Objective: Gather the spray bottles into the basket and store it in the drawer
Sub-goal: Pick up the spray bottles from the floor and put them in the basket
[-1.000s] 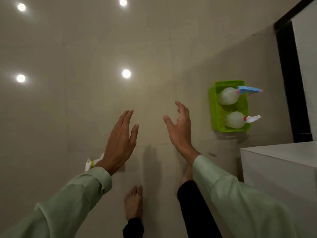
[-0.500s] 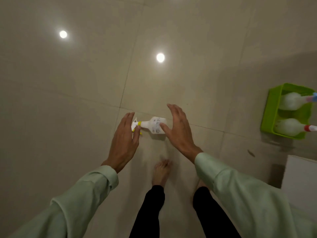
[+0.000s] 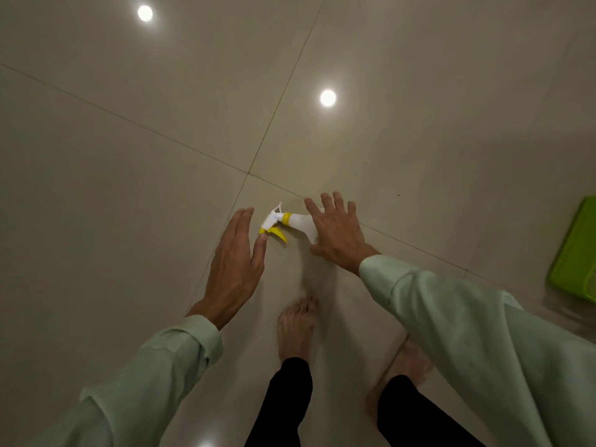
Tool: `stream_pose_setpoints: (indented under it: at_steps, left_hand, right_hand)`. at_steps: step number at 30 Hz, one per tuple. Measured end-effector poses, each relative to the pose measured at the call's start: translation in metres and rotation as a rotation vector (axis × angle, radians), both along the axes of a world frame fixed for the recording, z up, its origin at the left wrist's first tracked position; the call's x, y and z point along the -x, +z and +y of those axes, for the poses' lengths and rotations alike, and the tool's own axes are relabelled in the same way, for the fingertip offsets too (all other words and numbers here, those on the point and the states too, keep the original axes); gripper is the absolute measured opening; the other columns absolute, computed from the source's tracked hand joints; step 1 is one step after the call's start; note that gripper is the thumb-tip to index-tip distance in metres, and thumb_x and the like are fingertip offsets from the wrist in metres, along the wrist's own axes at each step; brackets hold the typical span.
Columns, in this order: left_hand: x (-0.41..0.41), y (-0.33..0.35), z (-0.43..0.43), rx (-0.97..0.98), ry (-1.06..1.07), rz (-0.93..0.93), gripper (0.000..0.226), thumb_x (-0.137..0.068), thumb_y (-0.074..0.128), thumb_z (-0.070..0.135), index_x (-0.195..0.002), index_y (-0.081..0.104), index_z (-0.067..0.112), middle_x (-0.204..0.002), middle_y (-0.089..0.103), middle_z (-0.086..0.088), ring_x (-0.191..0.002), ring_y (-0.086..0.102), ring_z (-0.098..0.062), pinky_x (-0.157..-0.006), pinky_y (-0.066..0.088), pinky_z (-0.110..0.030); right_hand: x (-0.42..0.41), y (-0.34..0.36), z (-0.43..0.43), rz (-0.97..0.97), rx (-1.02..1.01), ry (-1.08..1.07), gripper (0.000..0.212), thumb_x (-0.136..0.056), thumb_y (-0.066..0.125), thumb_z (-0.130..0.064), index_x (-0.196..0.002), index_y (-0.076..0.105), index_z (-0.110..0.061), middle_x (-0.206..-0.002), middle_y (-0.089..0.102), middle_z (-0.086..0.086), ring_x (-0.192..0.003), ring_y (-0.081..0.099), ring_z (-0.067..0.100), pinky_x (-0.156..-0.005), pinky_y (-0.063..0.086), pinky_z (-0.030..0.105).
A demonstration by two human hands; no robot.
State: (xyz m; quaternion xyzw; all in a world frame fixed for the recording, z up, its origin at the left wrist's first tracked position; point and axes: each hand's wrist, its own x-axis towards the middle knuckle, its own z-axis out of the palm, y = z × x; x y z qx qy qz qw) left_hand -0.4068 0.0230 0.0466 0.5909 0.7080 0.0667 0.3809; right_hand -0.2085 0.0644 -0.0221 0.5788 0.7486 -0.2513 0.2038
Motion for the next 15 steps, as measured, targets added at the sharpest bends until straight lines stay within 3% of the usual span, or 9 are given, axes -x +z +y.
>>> stream_pose_setpoints:
  at_steps: [3, 8, 15]
  left_hand:
    - [-0.003, -0.027, 0.008, 0.013, -0.01, -0.003, 0.054, -0.104, 0.041, 0.031, -0.154, 0.027, 0.016, -0.161, 0.028, -0.004, -0.149, 0.025, -0.017, -0.121, 0.025, -0.035]
    - [-0.017, -0.045, 0.02, 0.014, -0.043, 0.004, 0.054, -0.103, 0.042, 0.03, -0.153, 0.029, 0.016, -0.16, 0.031, -0.004, -0.148, 0.028, -0.018, -0.119, 0.028, -0.036]
    - [-0.064, 0.006, 0.029, -0.009, -0.182, 0.036, 0.054, -0.103, 0.042, 0.029, -0.153, 0.028, 0.016, -0.161, 0.029, -0.004, -0.149, 0.026, -0.017, -0.121, 0.026, -0.036]
  right_hand:
    - [0.002, -0.027, 0.012, 0.008, 0.123, 0.0, 0.098, -0.072, 0.078, -0.043, -0.151, 0.024, -0.021, -0.145, 0.041, 0.015, -0.131, 0.041, 0.04, -0.107, 0.033, 0.055]
    - [-0.005, -0.045, 0.017, 0.107, 0.207, -0.182, 0.08, -0.068, 0.08, -0.043, -0.137, 0.045, -0.021, -0.13, 0.047, 0.011, -0.114, 0.052, 0.036, -0.098, 0.041, 0.05]
    - [-0.085, 0.017, 0.0, 0.473, -0.085, -0.892, 0.077, -0.056, 0.082, -0.045, -0.124, 0.052, -0.025, -0.111, 0.052, 0.003, -0.097, 0.058, 0.03, -0.079, 0.051, 0.039]
